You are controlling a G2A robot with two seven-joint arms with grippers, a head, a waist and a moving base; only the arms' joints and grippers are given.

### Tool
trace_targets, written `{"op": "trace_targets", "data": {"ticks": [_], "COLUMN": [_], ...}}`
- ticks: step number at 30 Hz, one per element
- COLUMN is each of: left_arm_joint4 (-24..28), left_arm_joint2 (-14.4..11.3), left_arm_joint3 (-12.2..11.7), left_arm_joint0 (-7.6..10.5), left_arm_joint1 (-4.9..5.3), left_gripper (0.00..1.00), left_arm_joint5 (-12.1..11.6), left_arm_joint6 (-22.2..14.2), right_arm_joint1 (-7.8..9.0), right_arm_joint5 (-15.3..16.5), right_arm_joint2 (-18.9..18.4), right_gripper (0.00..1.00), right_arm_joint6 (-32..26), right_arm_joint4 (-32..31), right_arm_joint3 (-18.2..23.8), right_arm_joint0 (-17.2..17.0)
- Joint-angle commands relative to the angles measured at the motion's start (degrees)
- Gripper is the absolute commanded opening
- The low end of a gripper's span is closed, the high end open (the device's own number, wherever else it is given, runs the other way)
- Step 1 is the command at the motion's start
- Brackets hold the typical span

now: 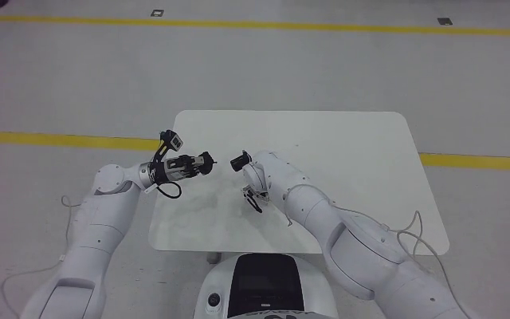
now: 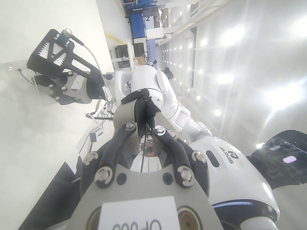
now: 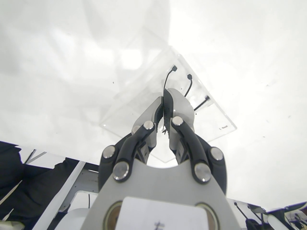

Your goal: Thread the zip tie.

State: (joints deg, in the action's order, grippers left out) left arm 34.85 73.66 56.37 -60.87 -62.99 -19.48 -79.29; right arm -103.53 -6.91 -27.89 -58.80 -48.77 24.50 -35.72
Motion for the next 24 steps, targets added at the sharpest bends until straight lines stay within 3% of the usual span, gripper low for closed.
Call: {"op": "trace_targets", "data": {"ticks": [1, 7, 13, 20, 24], "left_arm_joint4": [0.0, 0.0, 0.0, 0.0, 0.0], "left_arm_joint2": [0.0, 0.0, 0.0, 0.0, 0.0], "left_arm_joint3": [0.0, 0.0, 0.0, 0.0, 0.0], "left_arm_joint0": [0.0, 0.0, 0.0, 0.0, 0.0], "left_arm_joint1": [0.0, 0.0, 0.0, 0.0, 0.0], "left_gripper": [0.0, 0.0, 0.0, 0.0, 0.0], "left_arm_joint5": [0.0, 0.0, 0.0, 0.0, 0.0], "left_arm_joint6": [0.0, 0.0, 0.0, 0.0, 0.0], "right_arm_joint1": [-0.21, -0.37, 0.61, 3.45, 5.92], "right_arm_joint5": [-0.2, -0.7, 0.6, 0.4, -1.4], "right_arm_joint2": [-0.1, -0.8, -2.9, -6.2, -9.0], "right_gripper": [0.0, 0.0, 0.0, 0.0, 0.0], "right_arm_joint6": [0.2, 0.5, 0.7, 0.1, -0.8], "right_arm_joint4": [-0.2, -0.4, 0.5, -0.3, -2.0], "right_arm_joint3": [-0.1, 0.4, 2.7, 8.6, 14.8], "right_arm_joint0": [0.1, 0.6, 0.8, -0.6, -2.8]}}
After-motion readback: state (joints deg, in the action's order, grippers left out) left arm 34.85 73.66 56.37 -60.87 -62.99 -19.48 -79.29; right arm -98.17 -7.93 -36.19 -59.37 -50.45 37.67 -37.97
